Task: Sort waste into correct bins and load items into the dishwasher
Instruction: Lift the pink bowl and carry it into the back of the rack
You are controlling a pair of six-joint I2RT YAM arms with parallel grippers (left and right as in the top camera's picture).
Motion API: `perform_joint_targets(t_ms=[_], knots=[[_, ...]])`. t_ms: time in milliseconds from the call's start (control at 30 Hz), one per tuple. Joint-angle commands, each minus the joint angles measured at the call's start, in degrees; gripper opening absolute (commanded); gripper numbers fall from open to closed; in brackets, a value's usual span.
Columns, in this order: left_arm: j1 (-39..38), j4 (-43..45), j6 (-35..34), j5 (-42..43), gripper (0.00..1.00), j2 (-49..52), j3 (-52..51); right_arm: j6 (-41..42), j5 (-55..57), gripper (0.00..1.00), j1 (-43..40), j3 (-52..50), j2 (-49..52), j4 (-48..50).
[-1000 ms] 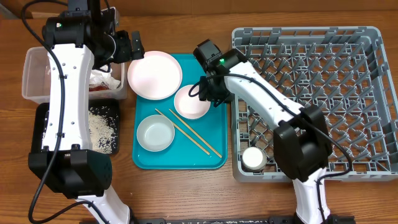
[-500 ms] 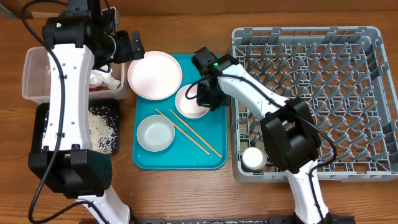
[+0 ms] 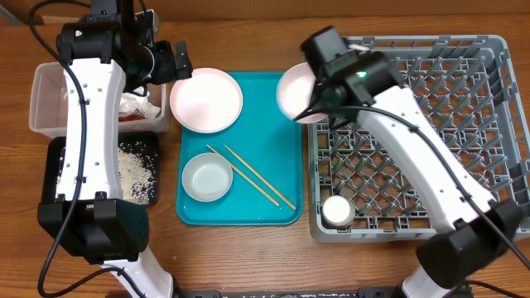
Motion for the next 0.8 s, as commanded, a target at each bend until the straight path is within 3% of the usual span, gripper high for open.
perform_joint_targets(t_ms=[0,167,267,333,467,633,767], knots=[[-0.2,-0.1,0.1,0.5,1.00,-0.4,1.2,8.2,20.6,0.04,-0.1,0.5,-2.1,-1.6],[-0.2,-0.1,0.1,0.5,1.00,-0.4,1.2,15.5,36.4,0.04,-0.1,0.5,-2.0,-2.5],[-0.2,-0.1,0.1,0.5,1.00,-0.4,1.2,15.9,42.8,0.04,-0.3,0.4,-1.8,0.1],[-0.2,-0.1,0.1,0.5,1.00,-0.4,1.2,12.7,43.9,0.04,-0.8,0.4,-1.3,3.2],[-0.2,-0.1,0.1,0.5,1.00,-0.4,1.2,-3.9,41.0,0.04,-3.8,0.4,1.5,15.8],[-0.2,-0.1,0.1,0.5,1.00,-0.4,1.2,-12.2,41.7,0.04,-8.5,0.4,4.2,23.8],[-0.2,-0.1,0.1,0.5,1.00,-0.4,1.2,-23.6,41.5,0.04,-10.2,0.4,7.4,31.2]])
